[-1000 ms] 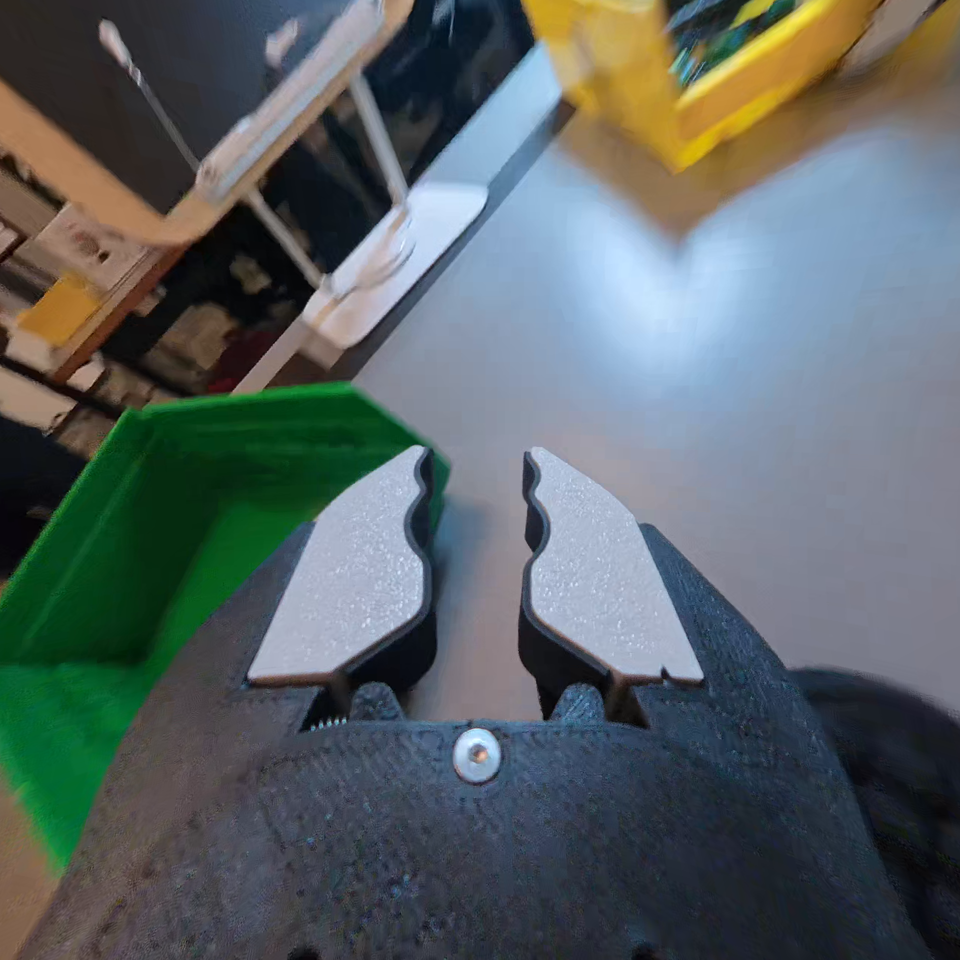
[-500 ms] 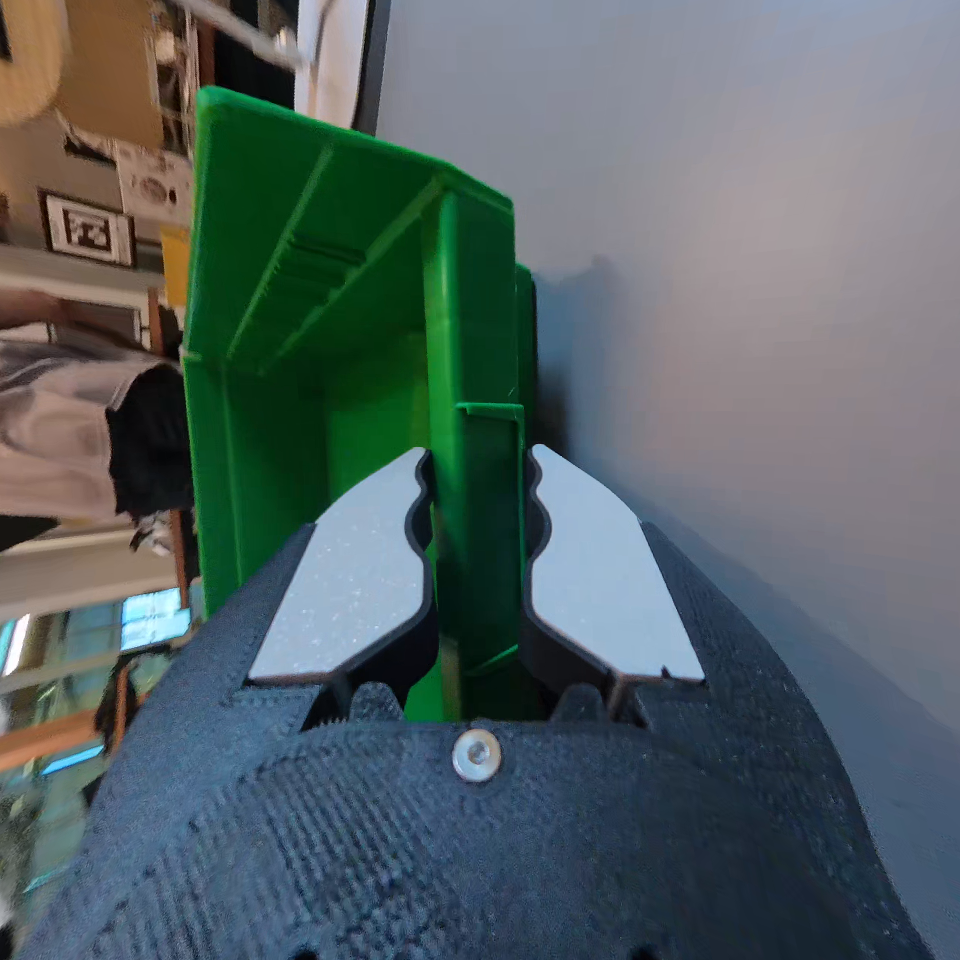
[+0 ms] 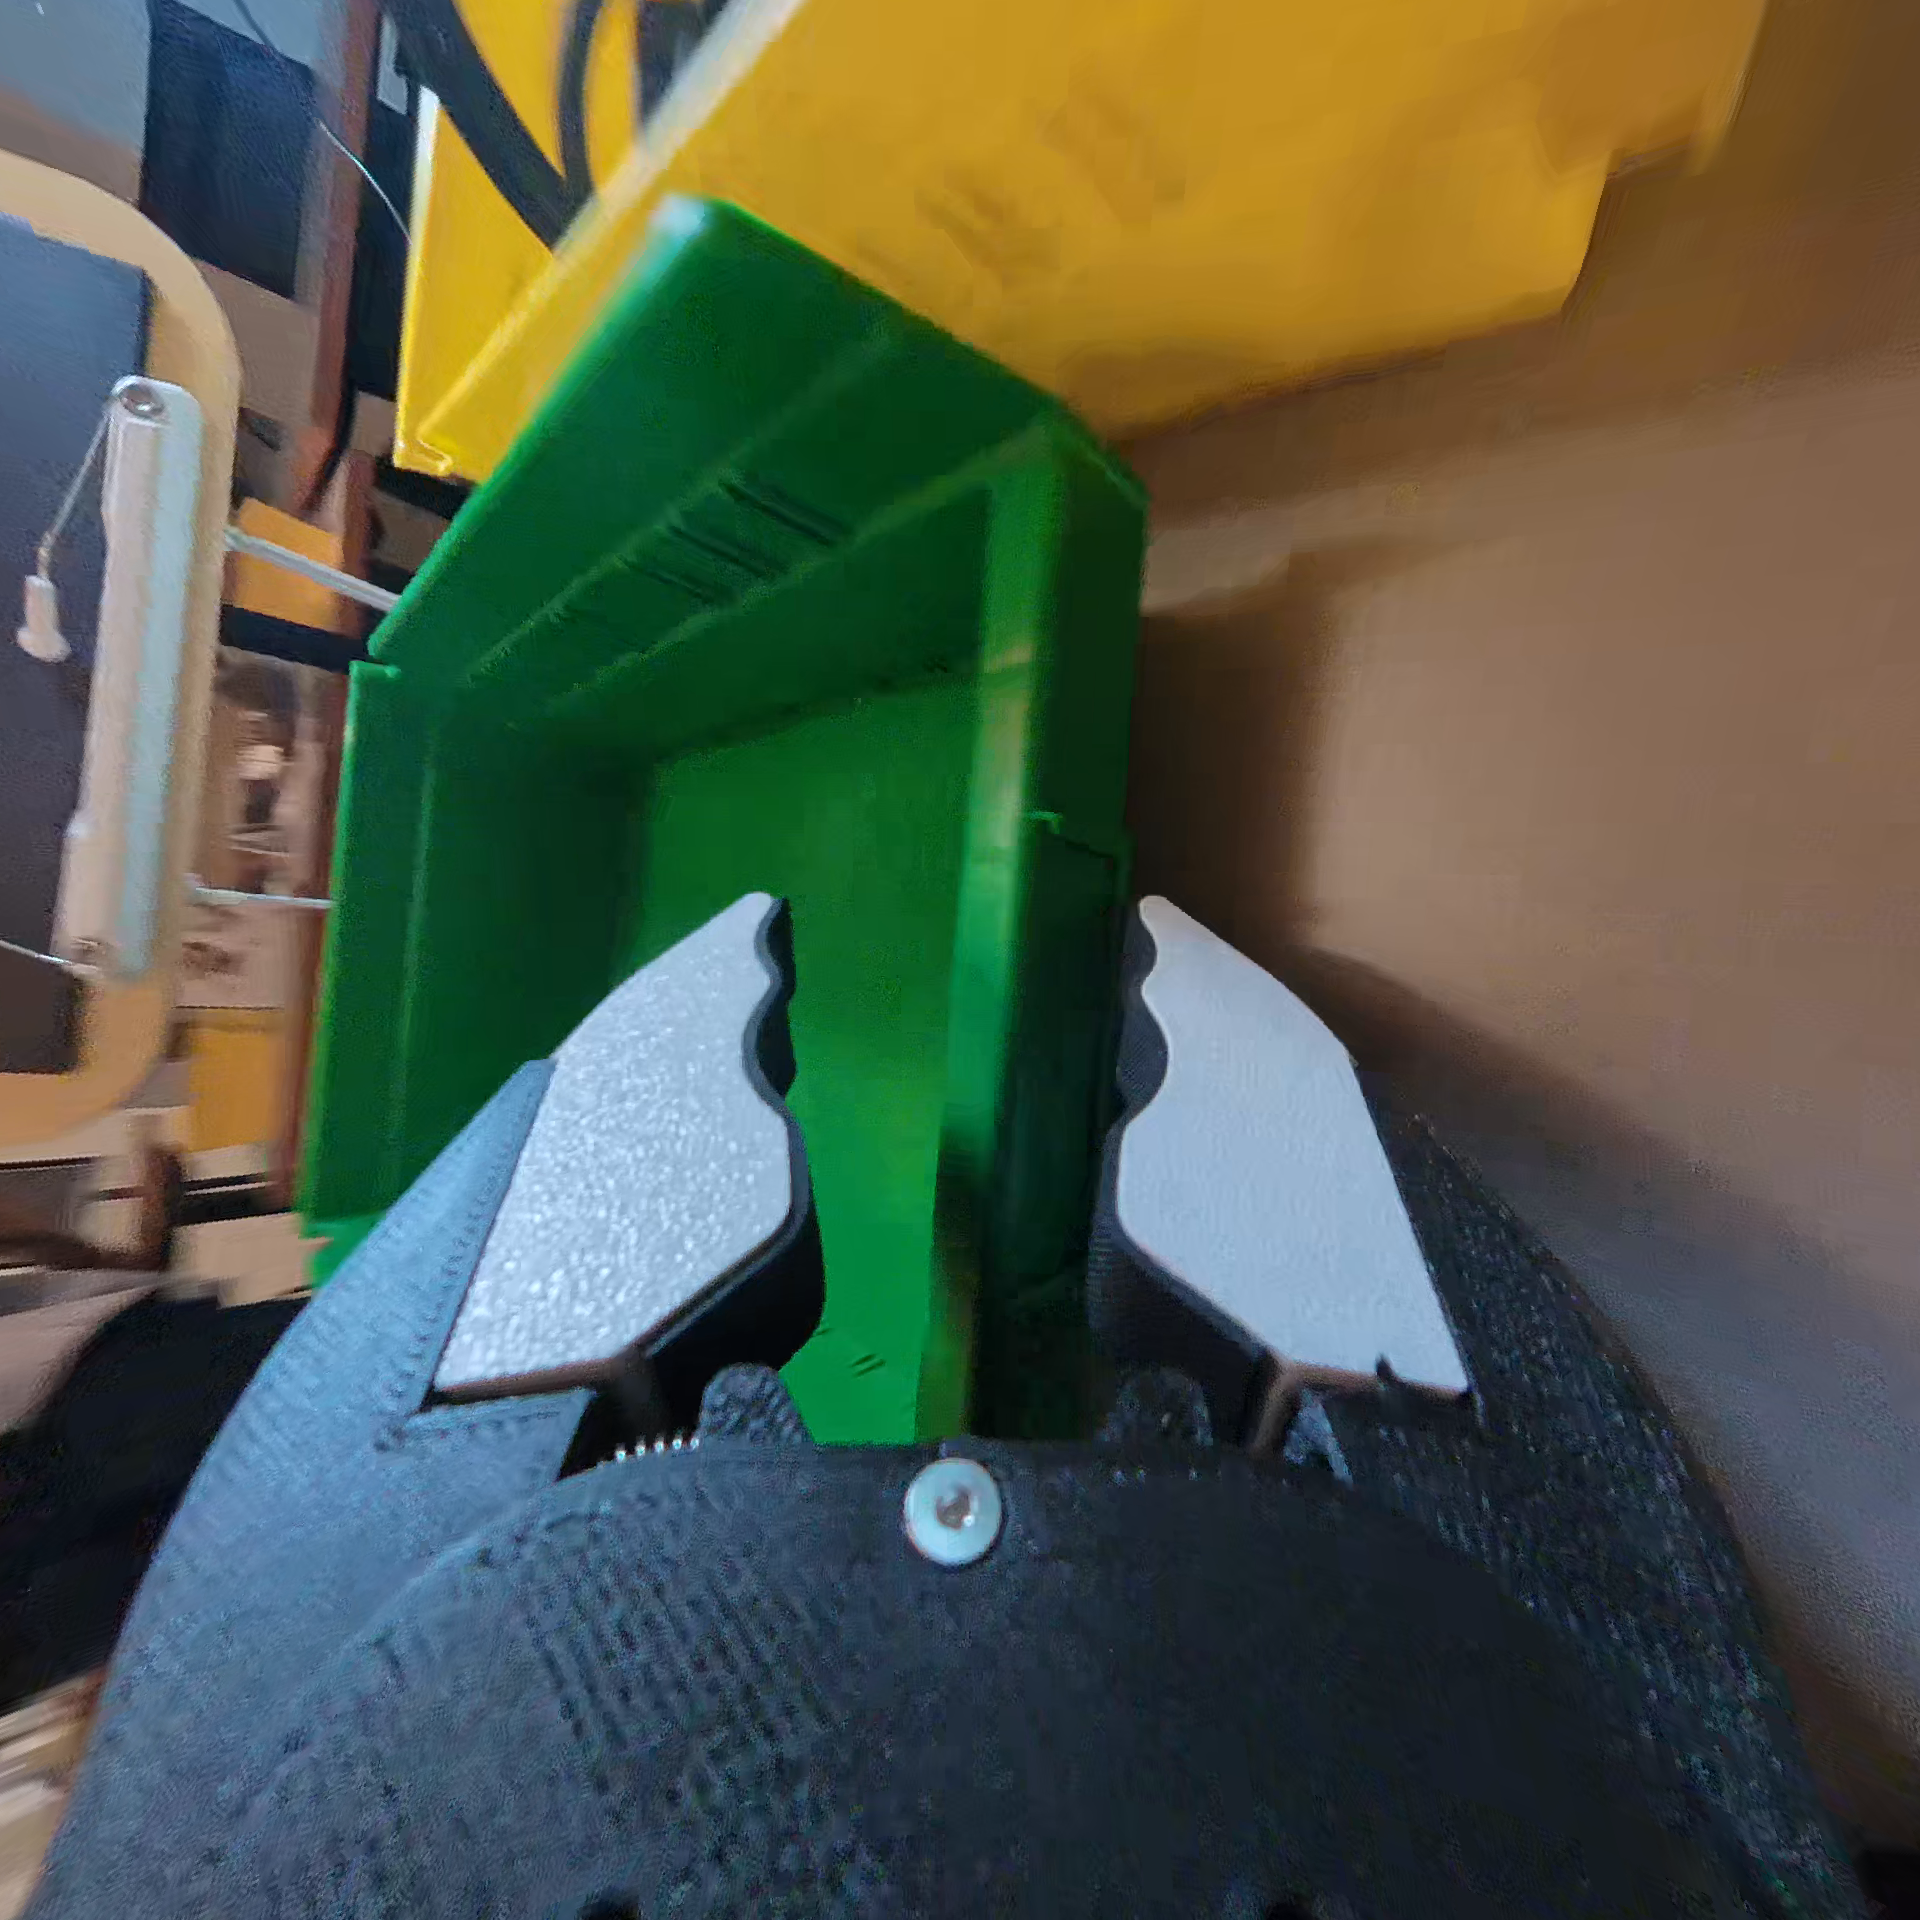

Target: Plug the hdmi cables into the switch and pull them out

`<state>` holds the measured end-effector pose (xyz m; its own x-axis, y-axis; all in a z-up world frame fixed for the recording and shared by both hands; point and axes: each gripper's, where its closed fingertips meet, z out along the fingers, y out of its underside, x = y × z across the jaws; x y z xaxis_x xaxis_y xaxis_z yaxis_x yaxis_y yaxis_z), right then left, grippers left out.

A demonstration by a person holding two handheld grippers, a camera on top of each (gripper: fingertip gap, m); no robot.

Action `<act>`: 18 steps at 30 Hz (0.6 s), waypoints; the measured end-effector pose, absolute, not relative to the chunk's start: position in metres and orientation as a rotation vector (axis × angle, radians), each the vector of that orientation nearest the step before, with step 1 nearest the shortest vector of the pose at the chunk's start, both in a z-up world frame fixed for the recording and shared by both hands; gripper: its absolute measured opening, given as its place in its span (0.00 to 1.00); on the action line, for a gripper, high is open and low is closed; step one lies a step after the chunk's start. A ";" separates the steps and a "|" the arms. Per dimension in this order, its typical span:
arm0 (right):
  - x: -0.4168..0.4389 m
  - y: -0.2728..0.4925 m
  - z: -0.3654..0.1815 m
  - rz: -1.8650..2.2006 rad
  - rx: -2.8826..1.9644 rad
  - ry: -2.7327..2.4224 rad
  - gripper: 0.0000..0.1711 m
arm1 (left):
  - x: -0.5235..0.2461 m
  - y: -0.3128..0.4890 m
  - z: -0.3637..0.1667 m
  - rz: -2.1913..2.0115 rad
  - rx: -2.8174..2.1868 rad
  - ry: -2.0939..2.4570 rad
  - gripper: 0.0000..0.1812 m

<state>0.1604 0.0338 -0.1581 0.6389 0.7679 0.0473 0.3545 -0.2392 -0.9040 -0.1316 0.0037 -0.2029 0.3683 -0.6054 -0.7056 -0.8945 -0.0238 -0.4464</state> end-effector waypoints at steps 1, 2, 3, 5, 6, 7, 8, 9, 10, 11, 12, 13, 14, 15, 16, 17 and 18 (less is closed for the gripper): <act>0.158 0.036 -0.161 0.506 -1.844 -0.900 0.30 | -0.120 -0.003 -0.195 0.282 -1.724 1.265 0.31; 0.157 0.038 -0.163 0.503 -1.851 -0.900 0.30 | -0.105 -0.012 -0.185 0.145 -1.699 1.201 0.28; 0.156 0.041 -0.165 0.498 -1.857 -0.899 0.29 | -0.090 -0.023 -0.176 0.008 -1.693 1.136 0.26; 0.152 0.046 -0.169 0.502 -1.864 -0.894 0.28 | -0.063 -0.038 -0.162 -0.238 -1.729 0.979 0.25; 0.151 0.048 -0.171 0.504 -1.874 -0.893 0.27 | -0.048 -0.043 -0.157 -0.360 -1.746 0.906 0.25; 0.149 0.051 -0.172 0.498 -1.883 -0.891 0.26 | -0.034 -0.045 -0.156 -0.450 -1.766 0.840 0.25; 0.149 0.054 -0.173 0.480 -1.887 -0.891 0.24 | -0.023 -0.044 -0.156 -0.500 -1.788 0.795 0.26; 0.148 0.056 -0.174 0.459 -1.885 -0.896 0.24 | -0.013 -0.041 -0.158 -0.516 -1.798 0.769 0.27; 0.148 0.057 -0.174 0.440 -1.879 -0.899 0.24 | -0.007 -0.035 -0.159 -0.486 -1.799 0.751 0.27; 0.150 0.057 -0.172 0.414 -1.870 -0.895 0.25 | -0.006 -0.027 -0.160 -0.418 -1.799 0.737 0.27; 0.154 0.058 -0.164 0.359 -1.837 -0.887 0.25 | -0.007 -0.021 -0.160 -0.354 -1.794 0.735 0.26; 0.160 0.060 -0.152 0.266 -1.777 -0.896 0.25 | -0.007 -0.017 -0.160 -0.317 -1.799 0.738 0.26; 0.162 0.059 -0.137 0.166 -1.706 -0.934 0.25 | -0.008 -0.015 -0.160 -0.295 -1.797 0.739 0.25; 0.158 0.056 -0.122 0.101 -1.636 -1.006 0.21 | -0.009 -0.013 -0.161 -0.276 -1.794 0.740 0.23; 0.148 0.050 -0.110 0.080 -1.590 -1.098 0.16 | -0.011 -0.012 -0.162 -0.264 -1.792 0.744 0.22; 0.135 0.046 -0.106 0.096 -1.599 -1.202 0.16 | -0.012 -0.010 -0.162 -0.258 -1.789 0.741 0.20; 0.121 0.043 -0.109 0.152 -1.658 -1.309 0.20 | -0.013 -0.009 -0.163 -0.266 -1.789 0.738 0.20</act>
<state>0.1208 0.0426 -0.1088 0.4113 0.7967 0.4428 0.6744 0.0608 -0.7359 -0.0126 -0.0092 -0.1626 0.7785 -0.6015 -0.1795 -0.3490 -0.1771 -0.9202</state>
